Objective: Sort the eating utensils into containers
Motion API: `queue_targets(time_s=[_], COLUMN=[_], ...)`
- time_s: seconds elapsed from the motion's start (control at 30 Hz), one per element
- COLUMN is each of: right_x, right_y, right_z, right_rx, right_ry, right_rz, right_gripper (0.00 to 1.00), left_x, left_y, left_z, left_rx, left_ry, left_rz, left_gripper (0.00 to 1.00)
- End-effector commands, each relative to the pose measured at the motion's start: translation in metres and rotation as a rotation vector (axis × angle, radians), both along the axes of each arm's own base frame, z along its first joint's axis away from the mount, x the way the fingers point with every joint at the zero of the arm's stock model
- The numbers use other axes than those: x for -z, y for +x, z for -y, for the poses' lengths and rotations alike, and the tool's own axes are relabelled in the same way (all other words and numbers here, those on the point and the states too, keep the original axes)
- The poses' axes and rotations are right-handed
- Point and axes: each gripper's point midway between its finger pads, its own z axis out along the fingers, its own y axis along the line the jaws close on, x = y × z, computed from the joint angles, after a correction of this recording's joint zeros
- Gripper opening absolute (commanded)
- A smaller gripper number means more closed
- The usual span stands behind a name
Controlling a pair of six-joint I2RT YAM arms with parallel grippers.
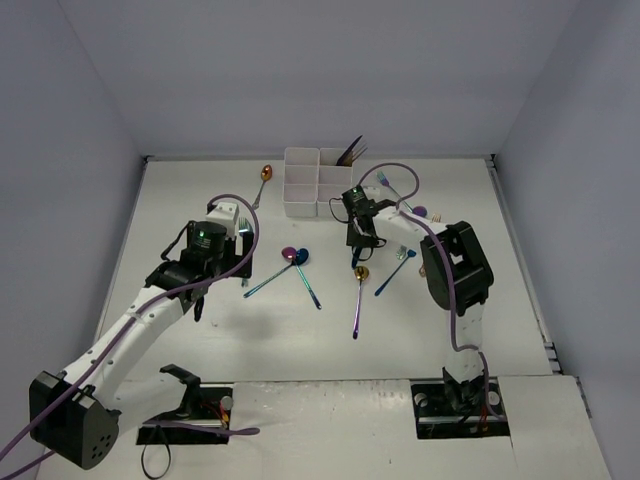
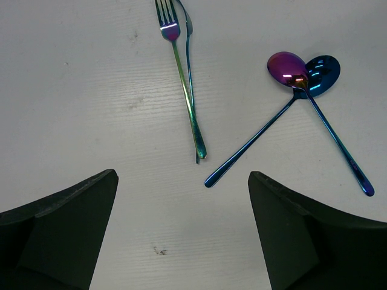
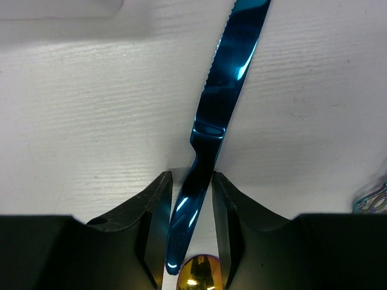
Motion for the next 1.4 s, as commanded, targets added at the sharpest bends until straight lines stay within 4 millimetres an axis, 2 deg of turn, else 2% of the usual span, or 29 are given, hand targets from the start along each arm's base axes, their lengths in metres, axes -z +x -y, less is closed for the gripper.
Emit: queue_targets(time_s=[0.0, 0.17, 0.3, 0.53, 0.67, 0.87, 1.17, 1.37], right_x=[0.019, 0.014, 0.011, 0.012, 0.018, 0.03, 0.036, 0.044], right_y=[-0.047, -0.054, -0.062, -0.07, -0.068, -0.068, -0.061, -0.058], right_z=[0.031, 0.057, 0.069, 0.068, 0.065, 0.073, 0.079, 0.084], right_rx=[0.012, -0.025, -0.078, -0.025, 0.074, 0.173, 0.244, 0.264], right_ry=[-0.081, -0.124, -0.141, -0.095, -0.053, -0.064, -0.06, -0.053], right_rz=[-0.173, -0.19, -0.211, -0.246, -0.253, -0.272, -0.294, -0.318], right_gripper=[0.29, 0.27, 0.27, 0.27, 0.27, 0.28, 0.3, 0.27], left_x=[-0.03, -0.029, -0.029, -0.026, -0.026, -0.028, -0.03, -0.034], left_y=[0.014, 0.014, 0.014, 0.015, 0.015, 0.014, 0.014, 0.013], left_z=[0.006, 0.006, 0.006, 0.008, 0.008, 0.007, 0.006, 0.004], left_rx=[-0.004, -0.007, -0.005, -0.002, -0.001, -0.005, -0.006, -0.01], left_ry=[-0.047, -0.046, -0.047, -0.05, -0.051, -0.048, -0.05, -0.051], left_rz=[0.085, 0.083, 0.082, 0.074, 0.074, 0.078, 0.087, 0.099], left_gripper=[0.87, 0.87, 0.87, 0.87, 0.87, 0.87, 0.87, 0.87])
